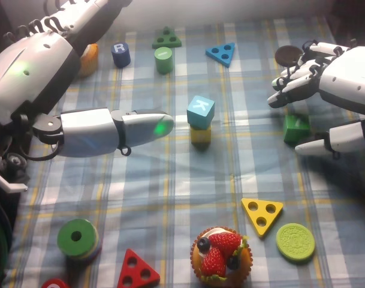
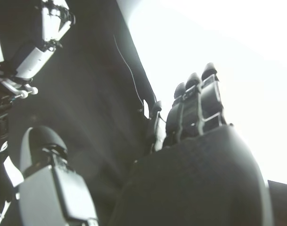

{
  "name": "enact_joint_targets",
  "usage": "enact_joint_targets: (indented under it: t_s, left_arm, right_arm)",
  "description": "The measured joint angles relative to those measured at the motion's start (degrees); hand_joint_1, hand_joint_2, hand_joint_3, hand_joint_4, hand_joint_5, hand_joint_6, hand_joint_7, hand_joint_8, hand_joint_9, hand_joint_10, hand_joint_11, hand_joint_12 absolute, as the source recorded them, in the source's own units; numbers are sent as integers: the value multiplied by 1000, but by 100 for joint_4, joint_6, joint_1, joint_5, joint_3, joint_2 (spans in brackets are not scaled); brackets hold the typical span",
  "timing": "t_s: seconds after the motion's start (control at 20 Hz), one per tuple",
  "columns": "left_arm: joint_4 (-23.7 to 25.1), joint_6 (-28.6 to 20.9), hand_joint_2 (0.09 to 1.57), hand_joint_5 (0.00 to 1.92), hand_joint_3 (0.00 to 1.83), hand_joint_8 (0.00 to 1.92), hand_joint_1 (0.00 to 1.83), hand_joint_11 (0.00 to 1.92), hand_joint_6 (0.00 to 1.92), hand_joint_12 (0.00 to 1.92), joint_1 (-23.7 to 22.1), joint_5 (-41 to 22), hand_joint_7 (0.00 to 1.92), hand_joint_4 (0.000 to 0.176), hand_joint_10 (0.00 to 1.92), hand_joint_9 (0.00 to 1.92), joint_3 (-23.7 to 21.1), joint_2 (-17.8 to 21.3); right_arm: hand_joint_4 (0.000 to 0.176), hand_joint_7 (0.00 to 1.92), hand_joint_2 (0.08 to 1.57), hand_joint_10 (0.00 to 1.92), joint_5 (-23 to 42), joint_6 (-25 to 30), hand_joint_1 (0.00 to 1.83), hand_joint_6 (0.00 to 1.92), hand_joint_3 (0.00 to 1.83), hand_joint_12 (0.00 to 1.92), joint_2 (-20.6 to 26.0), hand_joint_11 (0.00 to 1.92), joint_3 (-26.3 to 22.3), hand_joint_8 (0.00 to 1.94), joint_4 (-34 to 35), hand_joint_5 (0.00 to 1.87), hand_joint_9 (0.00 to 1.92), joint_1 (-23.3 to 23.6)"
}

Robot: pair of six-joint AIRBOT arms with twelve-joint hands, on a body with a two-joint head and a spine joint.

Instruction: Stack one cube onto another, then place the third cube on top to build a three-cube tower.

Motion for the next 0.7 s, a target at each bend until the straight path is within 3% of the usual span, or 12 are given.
enact_joint_targets:
  t_s: [0.4,0.7]
  left_arm:
    - [-46,-17,799,23,0,8,555,43,2,19,66,-13,50,176,8,55,0,0]
    - [-79,-17,793,39,0,7,561,54,5,29,72,-13,68,176,9,73,0,0]
  right_arm:
    - [0,621,994,13,-70,-4,1019,44,0,1008,-74,35,83,5,24,973,536,11]
    - [0,643,988,5,-44,-4,998,20,0,1107,-96,23,85,3,28,983,533,11]
